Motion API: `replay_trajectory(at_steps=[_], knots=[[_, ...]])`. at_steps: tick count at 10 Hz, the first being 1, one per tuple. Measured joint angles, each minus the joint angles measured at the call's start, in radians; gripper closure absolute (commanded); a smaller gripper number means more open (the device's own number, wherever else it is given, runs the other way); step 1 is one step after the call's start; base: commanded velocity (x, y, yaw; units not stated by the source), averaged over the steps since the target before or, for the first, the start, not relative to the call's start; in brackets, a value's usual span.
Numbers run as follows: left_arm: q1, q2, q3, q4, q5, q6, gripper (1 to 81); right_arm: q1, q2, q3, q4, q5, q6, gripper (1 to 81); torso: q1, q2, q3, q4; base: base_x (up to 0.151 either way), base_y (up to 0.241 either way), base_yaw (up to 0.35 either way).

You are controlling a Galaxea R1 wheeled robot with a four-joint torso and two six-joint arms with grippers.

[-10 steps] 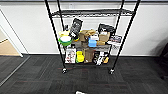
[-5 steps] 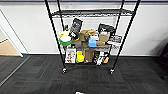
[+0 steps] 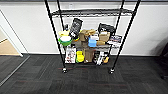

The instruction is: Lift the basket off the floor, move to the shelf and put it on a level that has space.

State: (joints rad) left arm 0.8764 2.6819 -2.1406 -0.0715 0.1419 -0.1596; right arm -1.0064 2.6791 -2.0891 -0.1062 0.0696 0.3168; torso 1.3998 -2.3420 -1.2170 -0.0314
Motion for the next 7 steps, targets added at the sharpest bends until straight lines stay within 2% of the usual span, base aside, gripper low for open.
replay_trajectory(at_steps=[3, 7], knots=[[-0.001, -0.065, 0.111, -0.016, -0.034, -0.003, 81.1, 0.05, -0.064, 0.093, -0.001, 0.001, 0.031, 81.1, -0.061, 0.096, 0.0, 0.0, 0.0, 0.0, 0.0], [-0.002, -0.072, 0.131, -0.059, -0.086, -0.003, 81.1, 0.084, -0.091, 0.131, -0.004, -0.005, 0.044, 81.1, -0.144, 0.23, 0.013, 0.0, 0.0, 0.0, 0.0]])
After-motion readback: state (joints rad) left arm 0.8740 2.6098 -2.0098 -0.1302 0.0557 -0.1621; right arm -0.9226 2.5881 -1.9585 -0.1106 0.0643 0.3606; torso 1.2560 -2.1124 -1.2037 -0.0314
